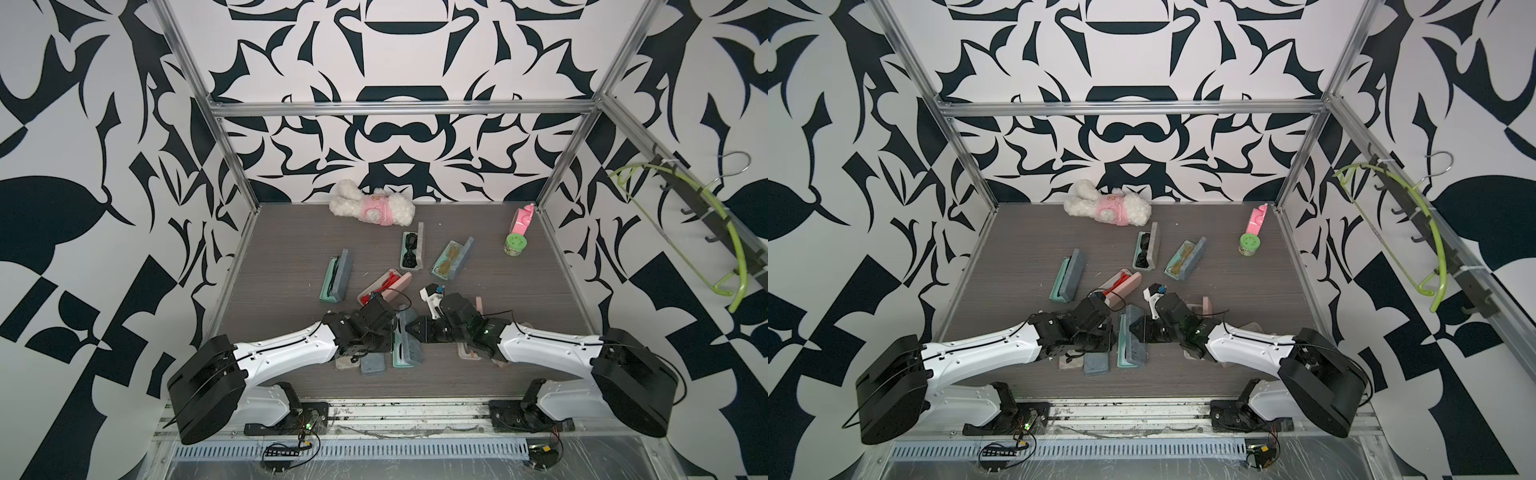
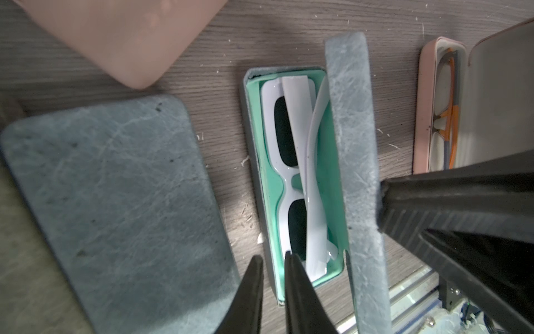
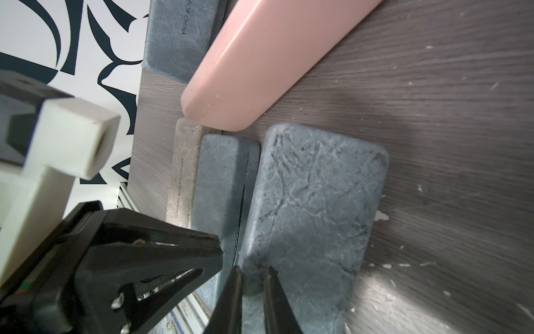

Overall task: Close the glasses case
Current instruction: Close the glasses case at the center of the board.

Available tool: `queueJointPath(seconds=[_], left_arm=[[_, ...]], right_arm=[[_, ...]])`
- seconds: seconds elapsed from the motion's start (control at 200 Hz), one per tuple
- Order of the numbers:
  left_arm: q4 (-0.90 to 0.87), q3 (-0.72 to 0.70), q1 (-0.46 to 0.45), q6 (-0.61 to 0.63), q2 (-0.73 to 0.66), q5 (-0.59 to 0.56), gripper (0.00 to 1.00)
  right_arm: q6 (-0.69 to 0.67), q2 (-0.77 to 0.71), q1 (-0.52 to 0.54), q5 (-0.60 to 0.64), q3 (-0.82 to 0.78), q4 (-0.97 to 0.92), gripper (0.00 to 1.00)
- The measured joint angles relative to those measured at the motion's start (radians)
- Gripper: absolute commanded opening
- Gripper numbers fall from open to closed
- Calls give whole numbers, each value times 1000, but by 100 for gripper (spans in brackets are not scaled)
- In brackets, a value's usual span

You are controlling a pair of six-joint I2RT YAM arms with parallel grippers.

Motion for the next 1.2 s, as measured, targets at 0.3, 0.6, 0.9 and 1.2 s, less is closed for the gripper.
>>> queueJointPath(seconds=[0.3, 0.6, 0.9, 1.2], left_arm=[[0, 0, 0, 0, 1, 6, 19], [2, 0, 0, 0, 3, 10, 19], [8, 0, 0, 0, 3, 13, 19], [11, -6, 0, 0, 3, 13, 19]], right_arm=[[0, 0, 0, 0, 0, 1, 17], [3, 13, 2, -4, 0, 15, 16], [4, 24, 3, -7, 0, 28, 16], [10, 91, 6, 14, -1, 0, 16]])
